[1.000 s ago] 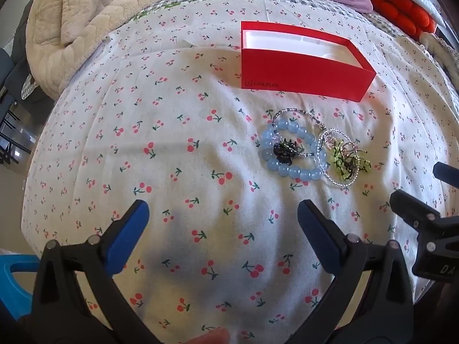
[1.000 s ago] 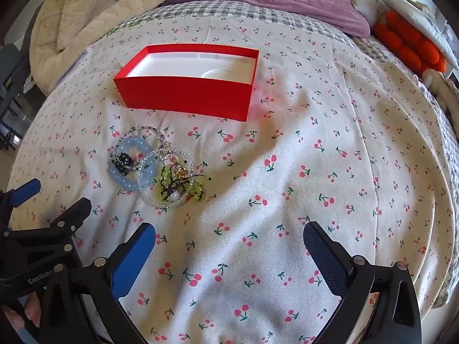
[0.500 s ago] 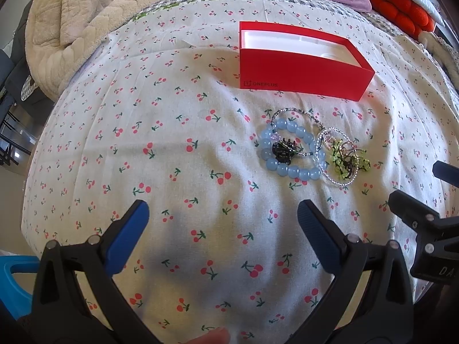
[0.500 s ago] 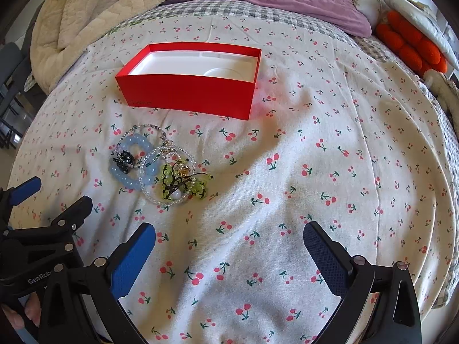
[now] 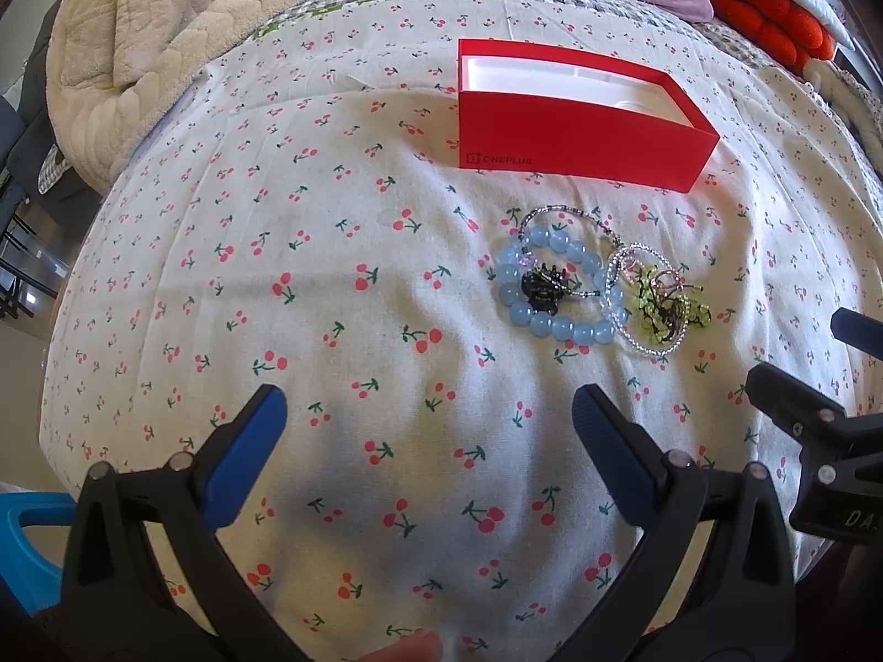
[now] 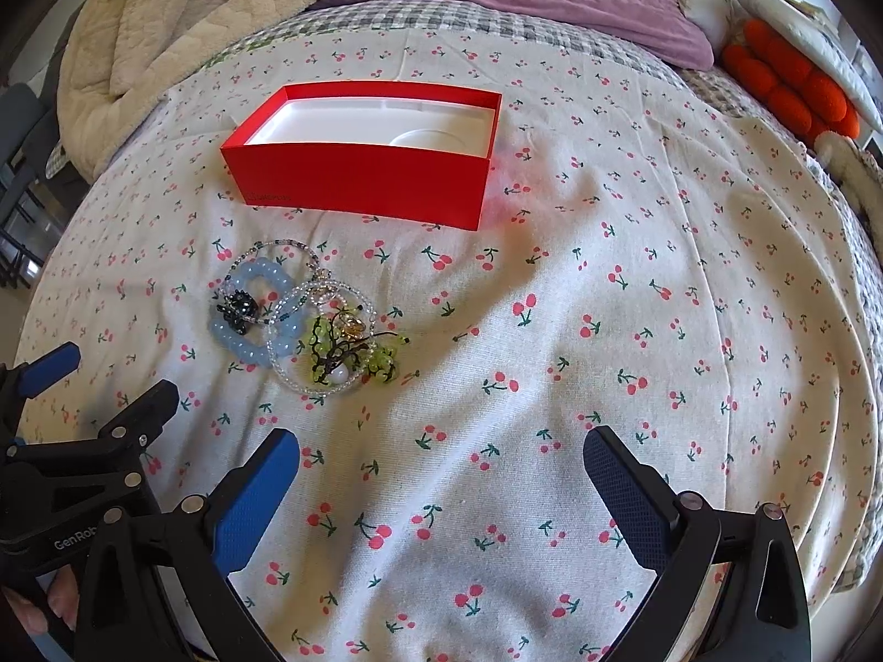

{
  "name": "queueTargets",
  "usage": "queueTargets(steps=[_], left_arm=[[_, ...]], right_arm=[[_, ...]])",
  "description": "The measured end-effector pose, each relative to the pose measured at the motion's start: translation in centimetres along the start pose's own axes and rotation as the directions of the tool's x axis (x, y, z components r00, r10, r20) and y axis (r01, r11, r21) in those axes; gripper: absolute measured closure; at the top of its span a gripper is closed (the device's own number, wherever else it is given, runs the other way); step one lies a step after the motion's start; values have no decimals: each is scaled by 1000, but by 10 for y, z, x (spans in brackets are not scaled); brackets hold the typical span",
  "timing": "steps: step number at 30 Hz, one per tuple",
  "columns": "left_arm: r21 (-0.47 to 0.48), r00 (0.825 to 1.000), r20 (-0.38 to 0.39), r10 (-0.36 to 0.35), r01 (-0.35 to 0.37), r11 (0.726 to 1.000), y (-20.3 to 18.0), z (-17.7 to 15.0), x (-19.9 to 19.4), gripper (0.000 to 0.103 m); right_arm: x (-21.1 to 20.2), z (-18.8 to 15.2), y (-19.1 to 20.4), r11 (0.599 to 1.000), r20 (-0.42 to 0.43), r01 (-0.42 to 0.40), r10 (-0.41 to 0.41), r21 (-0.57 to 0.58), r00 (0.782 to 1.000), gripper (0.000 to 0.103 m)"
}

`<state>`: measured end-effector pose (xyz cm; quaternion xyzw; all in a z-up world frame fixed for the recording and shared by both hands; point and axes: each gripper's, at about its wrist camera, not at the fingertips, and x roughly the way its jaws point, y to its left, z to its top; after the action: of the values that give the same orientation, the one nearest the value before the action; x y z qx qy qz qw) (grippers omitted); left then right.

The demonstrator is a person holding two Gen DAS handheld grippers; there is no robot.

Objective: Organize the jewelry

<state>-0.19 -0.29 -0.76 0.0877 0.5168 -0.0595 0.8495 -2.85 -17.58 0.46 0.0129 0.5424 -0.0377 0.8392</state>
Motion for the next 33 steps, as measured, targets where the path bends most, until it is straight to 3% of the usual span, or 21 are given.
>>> queueTargets(steps=[33], left_arm=[[-3,1000,11,-2,2,1000,3,1,-3,0]], right_arm=[[-1,1,0,1000,4,0,0,2,1000,0]])
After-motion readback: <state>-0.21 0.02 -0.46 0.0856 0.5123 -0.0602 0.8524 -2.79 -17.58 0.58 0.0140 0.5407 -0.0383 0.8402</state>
